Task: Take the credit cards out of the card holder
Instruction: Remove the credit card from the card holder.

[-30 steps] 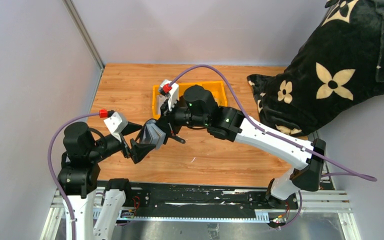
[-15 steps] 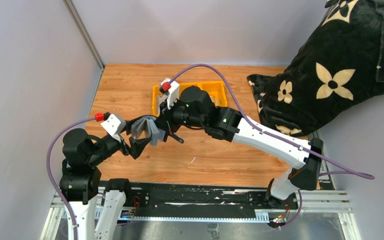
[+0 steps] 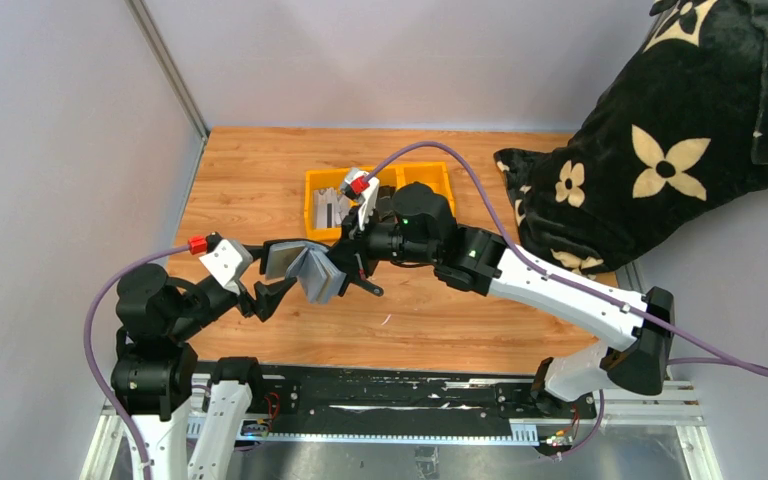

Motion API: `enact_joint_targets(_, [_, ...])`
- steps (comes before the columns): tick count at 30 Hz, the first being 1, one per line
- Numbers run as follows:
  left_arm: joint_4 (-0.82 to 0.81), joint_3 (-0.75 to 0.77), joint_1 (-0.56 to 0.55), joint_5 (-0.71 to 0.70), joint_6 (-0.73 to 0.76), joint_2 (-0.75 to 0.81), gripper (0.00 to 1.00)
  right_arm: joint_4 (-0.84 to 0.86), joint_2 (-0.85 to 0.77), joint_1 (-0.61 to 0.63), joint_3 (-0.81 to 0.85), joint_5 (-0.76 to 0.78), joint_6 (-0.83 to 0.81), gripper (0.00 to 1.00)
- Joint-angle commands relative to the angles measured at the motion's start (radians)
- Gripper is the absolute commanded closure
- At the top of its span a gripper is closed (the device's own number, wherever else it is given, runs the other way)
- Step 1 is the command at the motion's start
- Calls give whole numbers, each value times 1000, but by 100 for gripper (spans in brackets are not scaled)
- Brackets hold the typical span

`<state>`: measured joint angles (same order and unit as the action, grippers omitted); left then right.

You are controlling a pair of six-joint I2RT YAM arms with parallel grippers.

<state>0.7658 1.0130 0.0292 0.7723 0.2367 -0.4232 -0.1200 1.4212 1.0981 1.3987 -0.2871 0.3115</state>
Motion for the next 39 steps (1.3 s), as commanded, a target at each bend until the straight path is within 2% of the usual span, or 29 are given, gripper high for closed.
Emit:
enact_joint_targets(1, [56,34,-3,62,46,3,24,191,-82,-21,-35,-155,6,100])
enact_joint_targets(3, [56,42,-3,65,44,-1,26,221,-93,-26,-48,-203,8,100])
enact_joint_targets(5, [57,51,-3,67,40,-10,32,247,-100,-27,-61,-244,8,100])
enact_joint_targets(7, [57,63,-3,68,32,-18,45,260,-106,-29,-70,-283,4,100])
enact_joint_targets(10, [56,86,-3,86,19,-26,56,263,-112,-30,-83,-317,-20,100])
enact_joint_targets(13, [56,103,-2,146,-6,-27,57,265,-118,-30,-102,-342,-37,100])
enact_joint_targets(18, [100,139,-3,299,-21,-48,53,269,-130,-37,-128,-364,-51,100])
enact_joint_targets(21, [111,151,-3,335,-26,-68,54,269,-143,-46,-146,-362,-63,100])
enact_joint_targets(29, [113,142,-3,338,-19,-72,88,279,-175,-58,-173,-354,-71,99])
enact_joint_targets(31, [113,141,-3,335,-22,-73,94,276,-176,-62,-173,-355,-70,86])
enact_joint_targets(35, [113,139,-3,302,-22,-81,100,233,-166,-84,-178,-329,-73,37])
enact_joint_targets(36, [113,139,-2,278,-17,-84,100,204,-157,-100,-176,-323,-76,28])
enact_joint_targets(39, [113,126,-3,221,-6,-89,100,167,-133,-144,-158,-325,-52,23])
